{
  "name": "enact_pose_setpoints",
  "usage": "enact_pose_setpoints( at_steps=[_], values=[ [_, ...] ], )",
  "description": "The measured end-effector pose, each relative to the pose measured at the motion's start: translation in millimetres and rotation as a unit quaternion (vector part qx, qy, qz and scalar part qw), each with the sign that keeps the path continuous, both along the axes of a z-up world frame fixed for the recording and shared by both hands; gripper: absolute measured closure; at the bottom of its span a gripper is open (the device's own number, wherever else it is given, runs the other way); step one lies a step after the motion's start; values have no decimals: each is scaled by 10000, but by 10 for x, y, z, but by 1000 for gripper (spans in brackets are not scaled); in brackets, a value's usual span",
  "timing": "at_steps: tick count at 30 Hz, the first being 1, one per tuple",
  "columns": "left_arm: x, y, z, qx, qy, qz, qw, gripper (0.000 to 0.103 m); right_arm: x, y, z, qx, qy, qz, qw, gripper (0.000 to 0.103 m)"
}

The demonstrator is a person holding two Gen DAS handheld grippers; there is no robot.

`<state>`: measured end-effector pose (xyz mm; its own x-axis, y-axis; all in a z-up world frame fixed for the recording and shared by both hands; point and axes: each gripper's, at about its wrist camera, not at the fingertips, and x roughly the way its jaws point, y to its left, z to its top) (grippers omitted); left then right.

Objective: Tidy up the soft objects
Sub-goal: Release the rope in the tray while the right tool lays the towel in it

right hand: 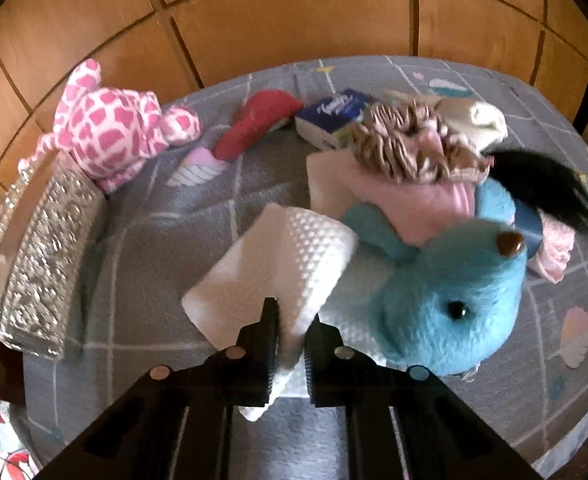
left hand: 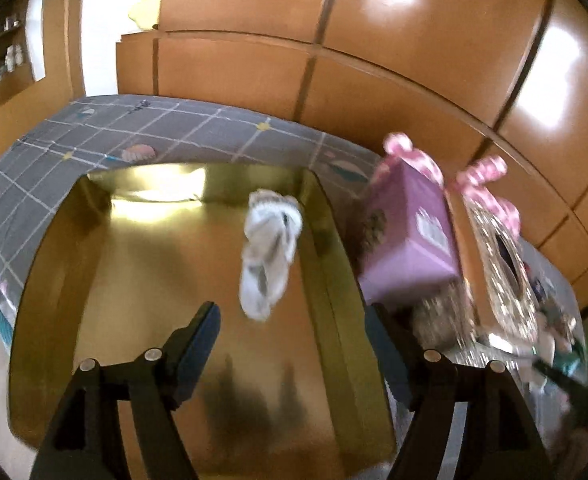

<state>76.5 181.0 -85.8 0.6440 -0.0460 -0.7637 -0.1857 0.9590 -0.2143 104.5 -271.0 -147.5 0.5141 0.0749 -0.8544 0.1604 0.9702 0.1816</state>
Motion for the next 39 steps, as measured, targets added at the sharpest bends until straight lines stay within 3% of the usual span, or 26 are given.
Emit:
enact_pose_setpoints(
  at_steps=[4,11,18,26,32,39],
  values=[
    [-173,-86,-7,-140,30,-112,9998,27,38,6,97,122,-140,-63,9998,97],
    [-400,-246,130,157,-164,-304,9993,23,244,42,441,615,-438,-48,9971,98],
    [-506,-250,160,42,-199,-327,9993,23,699,473,1044,687,-988,333,9922,99],
    [-593,-188,231,-18,-325,-271,9991,23,946,1075,1633,1125,-1525,924,9775,99],
    [-660,-106,258,-2,-353,-145,9993,23,1039,1737,1831,1635,-1588,1752,9578,99],
    [-784,187,276,17,-370,399,9985,23,702,2704,1707,2029,-1233,3289,9140,99]
  ],
)
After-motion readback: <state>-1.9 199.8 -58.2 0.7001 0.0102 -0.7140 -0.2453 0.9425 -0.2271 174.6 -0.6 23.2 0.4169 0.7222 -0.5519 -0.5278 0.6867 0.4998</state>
